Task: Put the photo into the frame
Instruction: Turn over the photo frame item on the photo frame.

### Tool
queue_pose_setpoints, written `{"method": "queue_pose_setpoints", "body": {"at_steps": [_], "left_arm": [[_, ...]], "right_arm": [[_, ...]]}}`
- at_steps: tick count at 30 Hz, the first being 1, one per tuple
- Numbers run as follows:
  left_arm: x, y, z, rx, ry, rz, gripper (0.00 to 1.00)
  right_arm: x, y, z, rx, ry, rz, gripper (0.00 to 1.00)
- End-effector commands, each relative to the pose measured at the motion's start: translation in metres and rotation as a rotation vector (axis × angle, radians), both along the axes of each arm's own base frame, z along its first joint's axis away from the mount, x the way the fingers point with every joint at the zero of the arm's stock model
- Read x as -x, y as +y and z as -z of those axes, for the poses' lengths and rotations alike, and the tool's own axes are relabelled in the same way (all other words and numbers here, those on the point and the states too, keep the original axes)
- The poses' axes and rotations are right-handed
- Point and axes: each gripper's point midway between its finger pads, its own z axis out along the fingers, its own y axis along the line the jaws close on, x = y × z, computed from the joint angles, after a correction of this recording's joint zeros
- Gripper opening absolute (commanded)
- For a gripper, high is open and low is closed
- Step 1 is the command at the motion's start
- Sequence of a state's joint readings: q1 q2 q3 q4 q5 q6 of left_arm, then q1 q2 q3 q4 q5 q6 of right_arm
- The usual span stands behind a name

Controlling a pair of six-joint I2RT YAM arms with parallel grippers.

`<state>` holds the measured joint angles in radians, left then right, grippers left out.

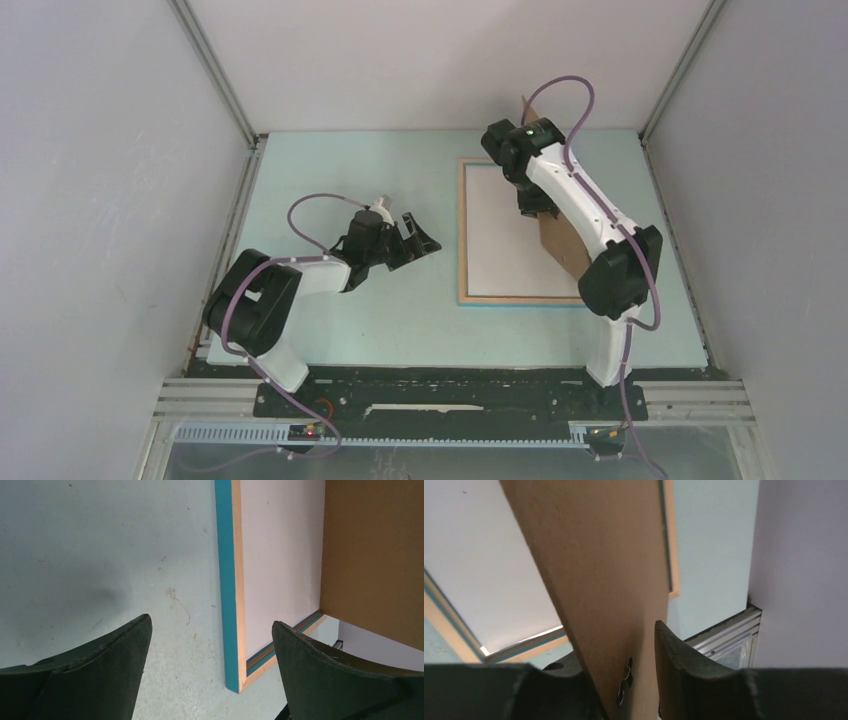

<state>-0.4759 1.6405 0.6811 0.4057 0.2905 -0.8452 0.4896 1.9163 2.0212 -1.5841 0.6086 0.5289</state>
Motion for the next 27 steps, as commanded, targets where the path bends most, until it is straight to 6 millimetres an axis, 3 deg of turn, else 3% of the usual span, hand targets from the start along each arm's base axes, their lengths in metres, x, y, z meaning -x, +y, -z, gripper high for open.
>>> {"method": "queue_pose_setpoints", "body": {"at_steps": [1, 10, 13, 20, 23, 27], "left_arm": [[-0.008, -0.004, -0.031, 0.024, -0.114, 0.004, 0.97], [-0.007, -0.002, -0.035, 0.028, -0.126, -0.002, 0.97], [-0.007, -0.001, -0.036, 0.031, -0.137, -0.009, 0.97], [-0.004, 0.006, -0.043, 0.041, -0.180, -0.036, 0.99], [-0.005, 0.006, -0.046, 0.047, -0.195, -0.040, 0.99], [-0.005, 0.002, -0.045, 0.054, -0.197, -0.014, 1.00]], "right_arm": [[-0.010, 0.011, 0.002, -0.015, -0.009, 0.008, 0.44], [-0.022, 0.063, 0.019, -0.283, 0.010, -0.123, 0.75], [-0.027, 0.089, 0.027, -0.437, 0.017, -0.188, 0.78], [-0.037, 0.132, -0.001, -0.679, -0.117, -0.347, 0.85], [-0.038, 0.135, -0.010, -0.732, -0.152, -0.375, 0.86], [-0.038, 0.121, -0.018, -0.766, -0.221, -0.364, 0.86]]}}
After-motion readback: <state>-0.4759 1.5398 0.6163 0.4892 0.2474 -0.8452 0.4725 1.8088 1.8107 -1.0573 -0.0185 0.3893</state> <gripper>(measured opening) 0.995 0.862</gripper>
